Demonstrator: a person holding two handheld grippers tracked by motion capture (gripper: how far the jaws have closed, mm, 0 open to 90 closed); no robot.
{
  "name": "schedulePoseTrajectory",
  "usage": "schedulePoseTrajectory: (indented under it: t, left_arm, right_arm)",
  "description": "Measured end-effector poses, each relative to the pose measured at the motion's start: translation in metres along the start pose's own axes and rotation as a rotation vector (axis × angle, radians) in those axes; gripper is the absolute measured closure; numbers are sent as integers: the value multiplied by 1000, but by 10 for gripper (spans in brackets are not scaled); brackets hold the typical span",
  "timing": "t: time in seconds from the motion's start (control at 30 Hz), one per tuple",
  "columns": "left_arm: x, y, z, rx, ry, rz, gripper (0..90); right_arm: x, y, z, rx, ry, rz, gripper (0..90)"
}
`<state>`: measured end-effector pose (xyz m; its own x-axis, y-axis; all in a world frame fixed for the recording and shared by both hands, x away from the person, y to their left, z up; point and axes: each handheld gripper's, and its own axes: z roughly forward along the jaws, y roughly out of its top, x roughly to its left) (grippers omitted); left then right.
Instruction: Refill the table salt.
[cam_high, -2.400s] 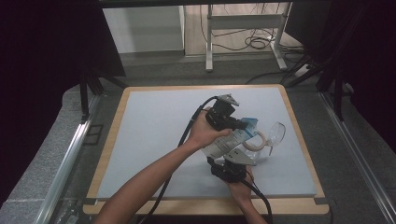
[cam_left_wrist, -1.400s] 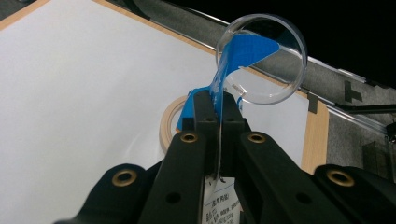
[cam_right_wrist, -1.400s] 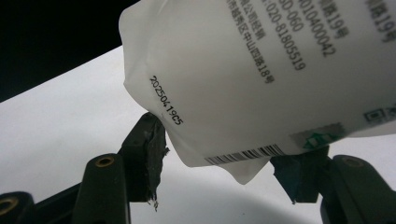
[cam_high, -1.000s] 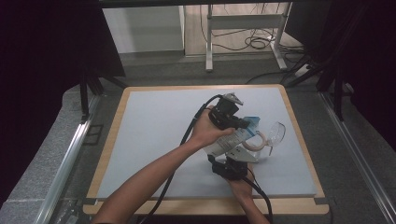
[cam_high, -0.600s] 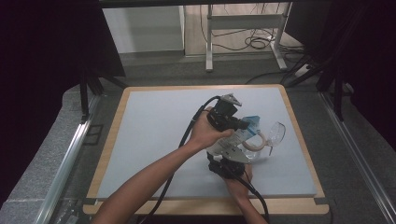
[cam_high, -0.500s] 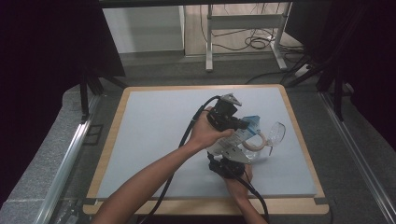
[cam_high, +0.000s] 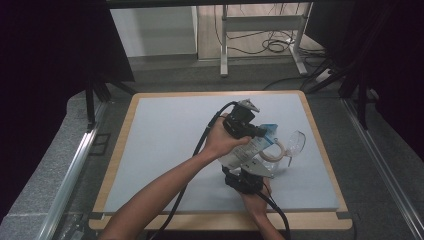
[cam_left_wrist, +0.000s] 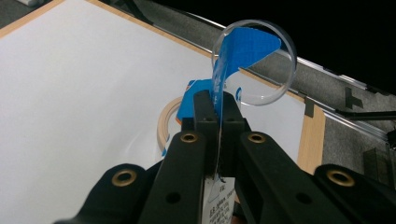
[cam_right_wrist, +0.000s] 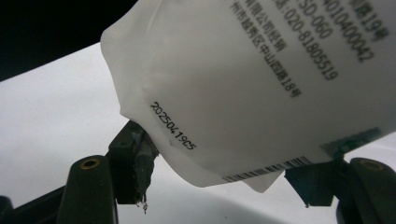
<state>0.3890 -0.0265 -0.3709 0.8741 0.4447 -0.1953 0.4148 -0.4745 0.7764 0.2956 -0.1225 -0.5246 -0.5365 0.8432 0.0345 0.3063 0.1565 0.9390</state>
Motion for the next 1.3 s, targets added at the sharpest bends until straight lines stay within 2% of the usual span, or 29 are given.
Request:
schedulePoseTrajectory:
  t: [0.47, 0.77, 0.9, 1.3]
  left_arm:
    - [0, 3, 9, 32, 35, 11, 900]
    - [-1, 3, 11, 39, 37, 9, 900]
    - [-2, 3, 14, 56, 41, 22, 900]
    - [2, 8, 19, 83, 40, 12, 900]
  right_arm:
    - [-3, 3, -3, 7, 96, 72, 327]
    - [-2, 4, -3, 13, 115, 95, 327]
    - [-1, 5, -3, 24, 121, 99, 335]
    - [-3, 9, 0, 24, 134, 121, 345]
